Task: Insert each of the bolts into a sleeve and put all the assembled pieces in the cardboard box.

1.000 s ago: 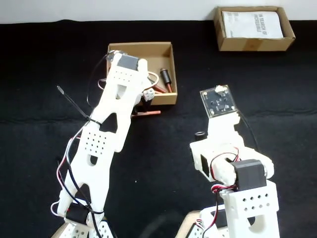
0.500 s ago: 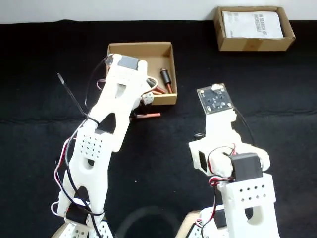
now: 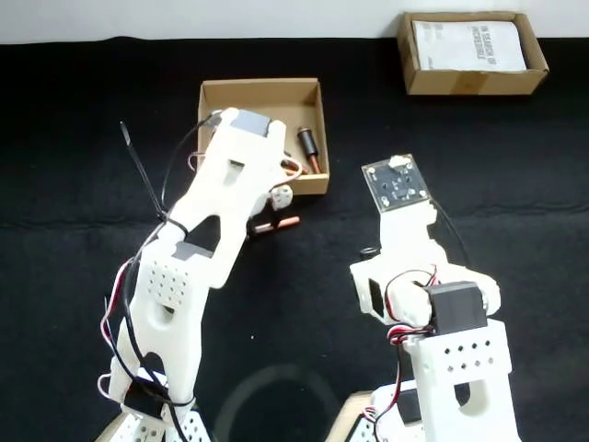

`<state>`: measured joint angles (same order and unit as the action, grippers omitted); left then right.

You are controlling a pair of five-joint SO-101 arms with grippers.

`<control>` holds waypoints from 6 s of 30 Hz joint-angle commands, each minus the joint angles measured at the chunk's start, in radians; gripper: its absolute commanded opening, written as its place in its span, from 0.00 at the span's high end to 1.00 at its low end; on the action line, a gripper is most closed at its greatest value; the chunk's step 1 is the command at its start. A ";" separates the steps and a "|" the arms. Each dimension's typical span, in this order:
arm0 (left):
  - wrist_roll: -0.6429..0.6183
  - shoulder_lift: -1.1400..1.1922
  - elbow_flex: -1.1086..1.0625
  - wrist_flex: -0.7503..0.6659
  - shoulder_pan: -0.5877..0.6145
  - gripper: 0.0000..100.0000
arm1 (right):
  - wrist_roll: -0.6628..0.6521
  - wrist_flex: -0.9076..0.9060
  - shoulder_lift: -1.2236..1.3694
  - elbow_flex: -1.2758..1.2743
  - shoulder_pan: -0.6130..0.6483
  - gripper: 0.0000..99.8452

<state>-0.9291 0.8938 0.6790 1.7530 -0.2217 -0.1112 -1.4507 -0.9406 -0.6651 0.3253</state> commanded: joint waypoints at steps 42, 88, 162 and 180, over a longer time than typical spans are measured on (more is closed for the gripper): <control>-0.091 -0.090 0.090 0.000 0.117 0.85 | -0.040 0.002 0.004 -0.001 -0.004 0.99; -0.201 0.070 0.117 -0.235 0.107 0.86 | -0.173 -0.018 0.090 0.027 0.071 0.99; 0.787 -1.110 0.277 0.005 -0.260 0.99 | 0.180 0.730 -0.234 -0.381 0.320 0.99; 0.666 -1.276 -0.507 -0.621 -0.194 0.99 | 0.178 0.753 -0.271 -0.394 0.320 0.99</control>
<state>-0.2585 -0.3383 0.2478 1.2068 -0.4242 0.0729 -0.7158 -1.1845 -1.0733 0.6398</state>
